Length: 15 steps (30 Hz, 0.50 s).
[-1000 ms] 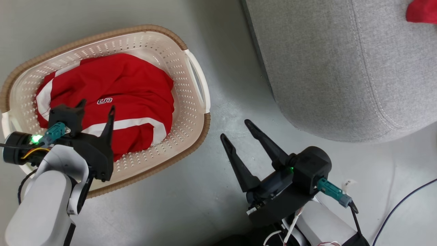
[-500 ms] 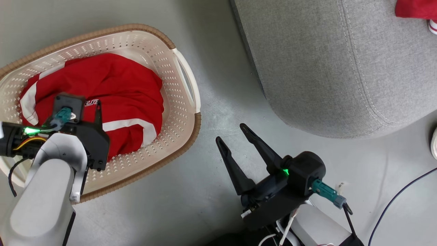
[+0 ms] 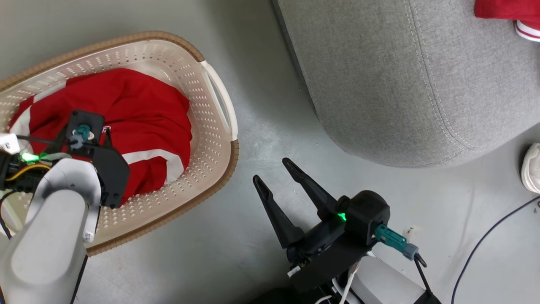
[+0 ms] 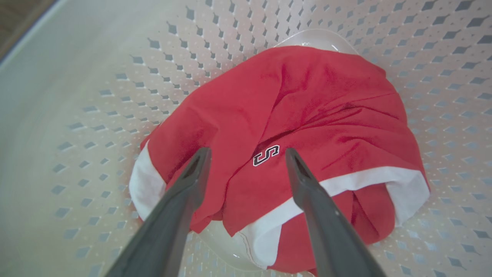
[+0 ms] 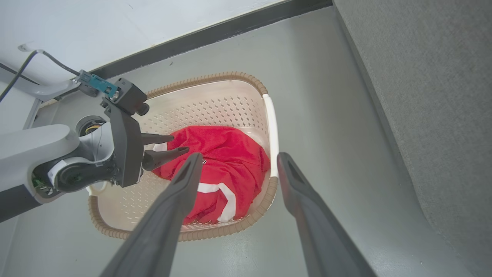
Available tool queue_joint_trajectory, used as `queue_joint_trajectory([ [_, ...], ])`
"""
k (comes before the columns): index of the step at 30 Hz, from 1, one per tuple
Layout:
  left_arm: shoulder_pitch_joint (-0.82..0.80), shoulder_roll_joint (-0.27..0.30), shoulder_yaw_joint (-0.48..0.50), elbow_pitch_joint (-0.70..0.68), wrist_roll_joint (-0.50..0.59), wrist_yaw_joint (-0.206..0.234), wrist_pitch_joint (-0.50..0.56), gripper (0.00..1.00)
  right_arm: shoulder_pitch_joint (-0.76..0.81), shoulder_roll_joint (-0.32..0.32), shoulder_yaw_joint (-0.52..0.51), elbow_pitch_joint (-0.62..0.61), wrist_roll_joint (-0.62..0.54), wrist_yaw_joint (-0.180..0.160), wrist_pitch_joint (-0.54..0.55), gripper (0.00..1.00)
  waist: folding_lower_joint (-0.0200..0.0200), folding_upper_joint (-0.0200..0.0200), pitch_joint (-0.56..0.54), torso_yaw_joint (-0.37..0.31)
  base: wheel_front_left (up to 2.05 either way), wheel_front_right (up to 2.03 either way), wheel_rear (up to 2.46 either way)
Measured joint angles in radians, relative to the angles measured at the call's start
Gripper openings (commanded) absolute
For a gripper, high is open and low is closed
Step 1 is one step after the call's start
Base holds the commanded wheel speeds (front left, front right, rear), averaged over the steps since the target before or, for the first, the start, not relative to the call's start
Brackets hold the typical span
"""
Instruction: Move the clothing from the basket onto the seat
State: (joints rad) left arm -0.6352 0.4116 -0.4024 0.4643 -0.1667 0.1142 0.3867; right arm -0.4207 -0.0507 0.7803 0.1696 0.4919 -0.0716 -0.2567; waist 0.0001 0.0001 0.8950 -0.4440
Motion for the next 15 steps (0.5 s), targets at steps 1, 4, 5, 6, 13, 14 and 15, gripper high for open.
queue_joint_trajectory([
  [1,-0.005,0.002,0.002,0.000,0.000,0.000,0.004,1.00,0.000,0.000,-0.001,0.000,0.002,0.000,0.000,1.00,0.0000,0.0000,0.003,-0.003,0.00,0.00,0.00],
  [4,-0.025,0.008,0.008,0.005,0.000,0.000,0.022,1.00,0.000,0.000,-0.002,0.001,0.002,-0.008,0.000,1.00,0.0000,0.0000,0.015,-0.009,0.00,0.00,0.00],
  [5,-0.030,0.012,0.008,0.008,0.003,0.000,0.026,1.00,0.000,0.000,-0.003,0.002,0.002,-0.008,0.000,1.00,0.0000,0.0000,0.019,-0.011,0.00,0.00,0.00],
  [6,-0.035,0.012,0.008,0.011,0.005,0.000,0.030,1.00,0.000,0.000,-0.005,0.003,0.002,-0.008,0.000,1.00,0.0000,0.0000,0.023,-0.012,0.00,0.00,0.00],
  [13,-0.040,0.013,0.029,0.037,0.004,0.001,0.045,1.00,0.000,0.000,-0.007,0.009,0.002,-0.009,0.000,1.00,0.0000,0.0000,0.040,-0.010,0.00,0.00,0.00],
  [14,-0.040,0.014,0.032,0.037,0.004,0.001,0.048,1.00,0.000,0.000,-0.008,0.010,0.002,-0.009,0.000,1.00,-0.0001,0.0000,0.041,-0.009,0.00,0.00,0.00],
  [15,-0.040,0.015,0.034,0.037,0.005,0.001,0.050,1.00,0.000,0.001,-0.008,0.011,0.002,-0.009,0.000,1.00,-0.0001,0.0000,0.042,-0.008,0.00,0.00,0.00],
])
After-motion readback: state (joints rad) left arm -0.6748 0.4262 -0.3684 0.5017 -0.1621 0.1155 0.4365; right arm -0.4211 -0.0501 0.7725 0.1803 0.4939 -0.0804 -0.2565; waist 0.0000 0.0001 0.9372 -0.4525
